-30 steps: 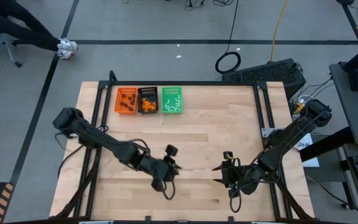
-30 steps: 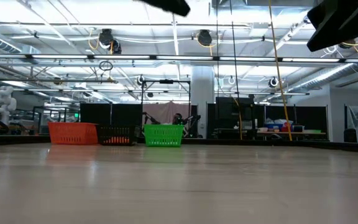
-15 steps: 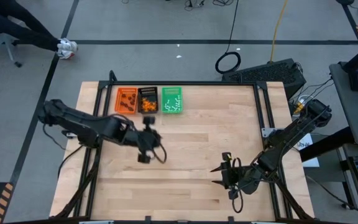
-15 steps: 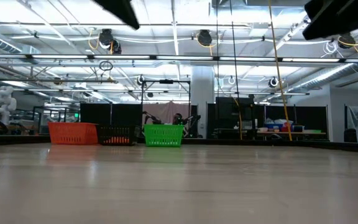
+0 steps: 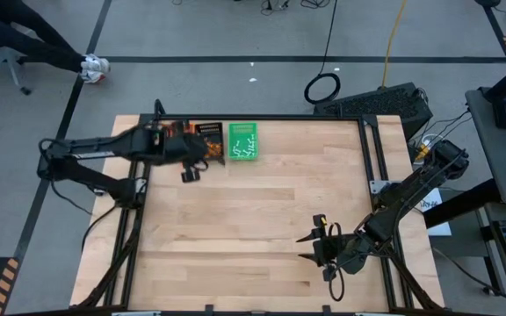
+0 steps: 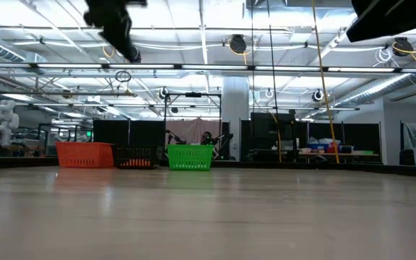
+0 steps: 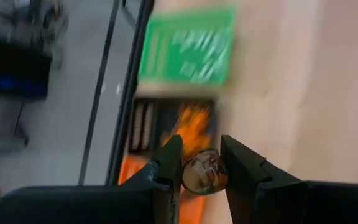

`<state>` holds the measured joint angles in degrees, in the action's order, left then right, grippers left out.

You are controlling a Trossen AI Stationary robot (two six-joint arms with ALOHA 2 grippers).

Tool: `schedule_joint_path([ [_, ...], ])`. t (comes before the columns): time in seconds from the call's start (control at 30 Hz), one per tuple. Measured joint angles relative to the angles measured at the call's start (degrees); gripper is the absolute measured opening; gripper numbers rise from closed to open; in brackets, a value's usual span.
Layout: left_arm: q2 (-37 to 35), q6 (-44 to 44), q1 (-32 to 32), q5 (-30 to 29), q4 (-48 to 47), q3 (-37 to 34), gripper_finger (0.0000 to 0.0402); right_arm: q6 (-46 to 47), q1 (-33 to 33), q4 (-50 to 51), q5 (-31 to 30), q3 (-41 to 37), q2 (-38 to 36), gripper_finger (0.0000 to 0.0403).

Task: Sort Halloween decoration
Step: Put the black skull toy into the orange bin

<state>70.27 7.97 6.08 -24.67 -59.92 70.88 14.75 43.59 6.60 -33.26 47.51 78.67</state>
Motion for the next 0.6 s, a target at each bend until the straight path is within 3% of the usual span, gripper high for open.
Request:
schedule_joint_path([
  [0.1, -0.82, 3.64, 7.5, 1.82, -0.12, -3.97, 0.0079, -0.27, 0.0, -0.1, 0.02, 0.0, 0.0, 0.0169],
  [0.3, -1.0, 9.2, 20.93, 11.15, 5.02, -11.88, 0.0079, 1.81, 0.0, 1.46, 0.35, 0.0, 0.0, 0.0169],
  [0.6, -0.43, 12.31, 31.23, 11.03, 13.57, -21.05, 0.008, 7.83, 0.62, 6.1, 3.45, 0.0, 0.0, 0.0169],
])
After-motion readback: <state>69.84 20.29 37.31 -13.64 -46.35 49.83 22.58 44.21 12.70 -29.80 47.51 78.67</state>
